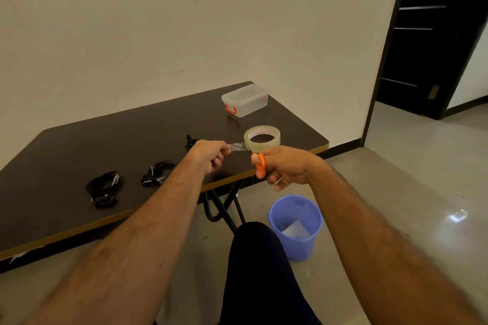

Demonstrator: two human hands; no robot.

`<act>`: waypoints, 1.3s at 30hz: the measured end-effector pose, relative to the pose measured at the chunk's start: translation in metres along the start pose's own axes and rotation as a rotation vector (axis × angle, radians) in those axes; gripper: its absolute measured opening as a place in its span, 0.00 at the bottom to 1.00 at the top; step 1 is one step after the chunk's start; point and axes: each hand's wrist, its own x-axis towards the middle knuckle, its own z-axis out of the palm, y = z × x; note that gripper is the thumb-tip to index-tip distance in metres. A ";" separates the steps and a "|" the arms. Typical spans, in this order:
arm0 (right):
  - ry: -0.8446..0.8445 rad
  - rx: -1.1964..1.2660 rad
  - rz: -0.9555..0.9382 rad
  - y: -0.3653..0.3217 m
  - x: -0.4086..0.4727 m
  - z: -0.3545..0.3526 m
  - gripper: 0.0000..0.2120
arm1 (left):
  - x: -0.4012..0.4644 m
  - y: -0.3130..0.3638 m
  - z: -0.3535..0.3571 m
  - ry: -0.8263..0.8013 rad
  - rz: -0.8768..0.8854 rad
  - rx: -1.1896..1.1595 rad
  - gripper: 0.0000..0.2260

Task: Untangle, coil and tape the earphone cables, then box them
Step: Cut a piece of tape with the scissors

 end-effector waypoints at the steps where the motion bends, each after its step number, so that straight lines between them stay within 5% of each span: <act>1: -0.035 0.008 0.029 0.000 0.002 0.002 0.17 | 0.002 0.000 -0.001 -0.004 -0.009 -0.010 0.06; 13: -0.066 0.264 0.141 0.000 0.027 0.007 0.26 | 0.013 0.004 -0.004 -0.063 -0.091 -0.120 0.05; 25: -0.043 0.233 0.170 -0.018 0.047 0.013 0.26 | 0.011 0.005 -0.004 -0.125 -0.114 -0.210 0.04; 35: 0.040 0.232 0.164 -0.015 0.050 0.013 0.21 | 0.008 0.001 -0.008 -0.077 -0.118 -0.129 0.05; 39: 0.125 0.113 0.145 -0.018 0.048 0.015 0.18 | 0.018 -0.006 -0.003 0.042 0.018 0.052 0.05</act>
